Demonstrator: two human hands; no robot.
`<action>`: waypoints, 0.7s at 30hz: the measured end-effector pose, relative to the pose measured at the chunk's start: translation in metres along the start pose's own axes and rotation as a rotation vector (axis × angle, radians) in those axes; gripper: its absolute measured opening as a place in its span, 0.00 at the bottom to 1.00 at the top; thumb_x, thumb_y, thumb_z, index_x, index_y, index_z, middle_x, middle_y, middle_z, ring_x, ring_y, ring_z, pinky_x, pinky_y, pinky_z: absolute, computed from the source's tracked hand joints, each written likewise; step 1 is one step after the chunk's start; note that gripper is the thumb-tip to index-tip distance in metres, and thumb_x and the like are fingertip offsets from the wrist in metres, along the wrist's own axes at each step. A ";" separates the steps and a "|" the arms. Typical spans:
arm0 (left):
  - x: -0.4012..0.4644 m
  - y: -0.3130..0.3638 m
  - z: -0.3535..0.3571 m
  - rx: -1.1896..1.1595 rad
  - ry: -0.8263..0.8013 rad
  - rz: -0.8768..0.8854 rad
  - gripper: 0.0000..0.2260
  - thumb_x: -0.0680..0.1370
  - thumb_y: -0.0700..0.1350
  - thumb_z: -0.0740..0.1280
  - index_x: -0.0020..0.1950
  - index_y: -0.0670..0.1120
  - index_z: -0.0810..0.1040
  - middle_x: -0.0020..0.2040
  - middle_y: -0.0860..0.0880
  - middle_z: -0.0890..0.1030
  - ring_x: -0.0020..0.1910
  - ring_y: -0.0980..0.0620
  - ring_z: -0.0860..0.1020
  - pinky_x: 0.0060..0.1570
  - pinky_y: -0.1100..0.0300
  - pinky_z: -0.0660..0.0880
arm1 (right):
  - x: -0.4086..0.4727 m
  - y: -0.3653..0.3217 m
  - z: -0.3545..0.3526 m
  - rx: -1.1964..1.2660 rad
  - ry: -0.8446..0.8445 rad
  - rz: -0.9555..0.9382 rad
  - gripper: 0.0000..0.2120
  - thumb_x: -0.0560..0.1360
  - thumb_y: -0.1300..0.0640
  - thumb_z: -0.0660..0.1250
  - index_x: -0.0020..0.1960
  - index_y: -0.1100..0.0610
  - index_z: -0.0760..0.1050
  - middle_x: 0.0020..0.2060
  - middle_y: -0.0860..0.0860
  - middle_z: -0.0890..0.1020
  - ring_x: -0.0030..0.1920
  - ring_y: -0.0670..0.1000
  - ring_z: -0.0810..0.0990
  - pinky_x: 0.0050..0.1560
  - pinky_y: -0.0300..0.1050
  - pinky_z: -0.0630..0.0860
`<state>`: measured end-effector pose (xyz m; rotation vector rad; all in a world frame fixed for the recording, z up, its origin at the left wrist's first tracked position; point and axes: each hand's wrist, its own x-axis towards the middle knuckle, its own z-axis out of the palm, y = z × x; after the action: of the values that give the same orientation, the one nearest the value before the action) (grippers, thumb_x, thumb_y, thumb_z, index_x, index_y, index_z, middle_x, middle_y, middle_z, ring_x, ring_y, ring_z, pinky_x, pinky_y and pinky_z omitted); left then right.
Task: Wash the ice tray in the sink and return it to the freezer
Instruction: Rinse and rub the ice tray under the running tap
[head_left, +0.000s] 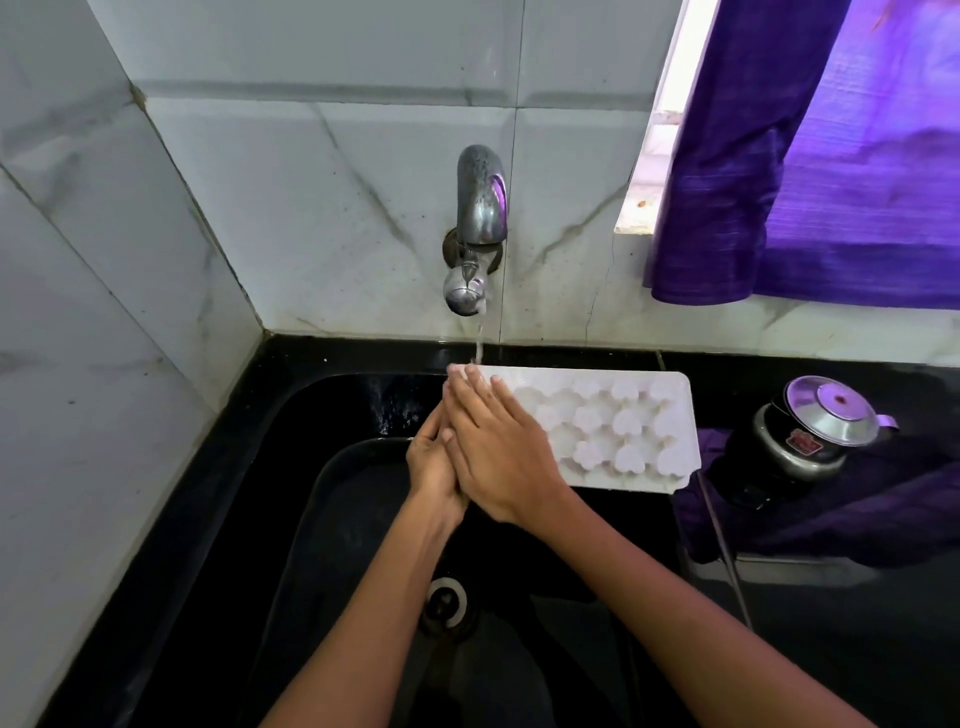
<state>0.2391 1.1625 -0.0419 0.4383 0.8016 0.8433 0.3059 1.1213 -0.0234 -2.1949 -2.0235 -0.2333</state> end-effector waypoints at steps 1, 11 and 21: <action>0.001 0.000 0.000 -0.005 -0.001 -0.013 0.17 0.78 0.46 0.61 0.66 0.44 0.75 0.61 0.44 0.80 0.59 0.47 0.80 0.63 0.52 0.72 | -0.001 0.001 -0.001 -0.012 0.008 -0.012 0.26 0.78 0.52 0.45 0.71 0.61 0.67 0.72 0.55 0.67 0.74 0.53 0.62 0.73 0.50 0.55; 0.013 -0.001 0.022 0.073 0.142 0.064 0.13 0.81 0.41 0.61 0.65 0.41 0.75 0.54 0.42 0.81 0.49 0.46 0.81 0.48 0.55 0.80 | -0.036 0.047 -0.004 -0.054 0.012 -0.084 0.24 0.79 0.52 0.49 0.73 0.58 0.63 0.72 0.53 0.66 0.73 0.52 0.63 0.71 0.47 0.56; 0.018 0.034 -0.012 0.050 0.226 0.197 0.05 0.80 0.41 0.64 0.48 0.47 0.78 0.31 0.53 0.84 0.31 0.55 0.83 0.26 0.60 0.79 | -0.050 0.078 -0.005 0.050 0.053 0.135 0.27 0.82 0.47 0.42 0.75 0.61 0.57 0.75 0.55 0.59 0.75 0.52 0.57 0.73 0.46 0.52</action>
<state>0.2200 1.1977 -0.0361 0.4768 1.0009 1.0711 0.3800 1.0651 -0.0294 -2.2585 -1.8247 -0.2196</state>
